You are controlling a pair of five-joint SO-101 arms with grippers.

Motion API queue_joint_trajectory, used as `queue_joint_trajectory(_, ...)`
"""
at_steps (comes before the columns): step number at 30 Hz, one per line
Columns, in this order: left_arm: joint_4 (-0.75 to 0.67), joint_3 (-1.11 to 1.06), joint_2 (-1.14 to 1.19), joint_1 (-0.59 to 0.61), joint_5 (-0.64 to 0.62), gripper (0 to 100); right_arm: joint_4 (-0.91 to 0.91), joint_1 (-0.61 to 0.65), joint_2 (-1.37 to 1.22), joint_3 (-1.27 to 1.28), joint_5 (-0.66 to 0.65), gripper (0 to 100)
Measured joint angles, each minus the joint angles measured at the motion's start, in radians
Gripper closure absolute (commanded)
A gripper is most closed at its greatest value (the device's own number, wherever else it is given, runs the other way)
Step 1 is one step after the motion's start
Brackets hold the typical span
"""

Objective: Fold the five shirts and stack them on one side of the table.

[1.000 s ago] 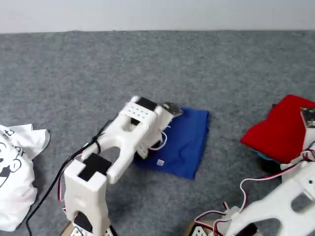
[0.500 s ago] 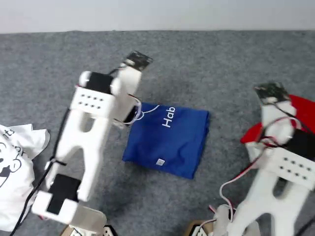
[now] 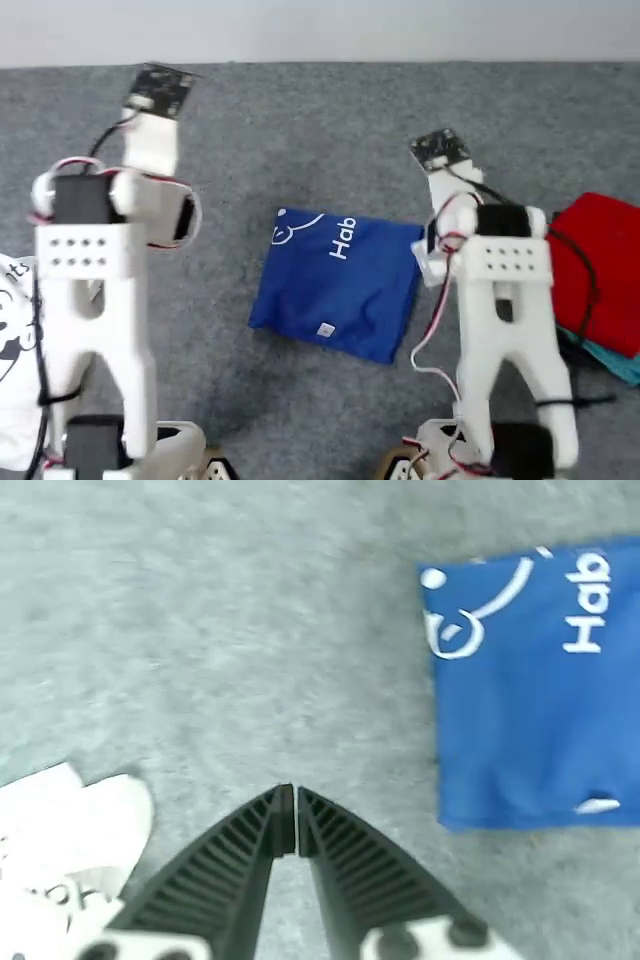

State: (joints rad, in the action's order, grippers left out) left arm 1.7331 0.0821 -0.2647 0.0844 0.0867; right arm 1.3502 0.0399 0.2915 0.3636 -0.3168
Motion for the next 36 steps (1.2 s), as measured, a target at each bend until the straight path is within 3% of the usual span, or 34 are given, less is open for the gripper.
queue_joint_trajectory(8,0.0,0.0,-0.031,0.124,0.155,99,-0.051,0.08,-0.239,-0.167,0.127,81.1)
queue_joint_trajectory(13,0.0,0.0,-0.031,0.186,0.17,99,-0.057,0.08,-0.377,-0.239,0.164,81.2)
queue_joint_trajectory(16,0.0,0.0,-0.031,0.19,0.17,99,-0.086,0.083,-0.462,-0.275,0.167,82.4)
queue_joint_trajectory(22,0.002,0.0,-0.031,0.19,0.17,99,-0.1,0.11,-0.578,-0.358,0.167,95.3)
queue_joint_trajectory(36,0.002,0.0,-0.031,0.19,0.17,99,-0.051,0.123,-0.643,-0.479,0.167,90.9)
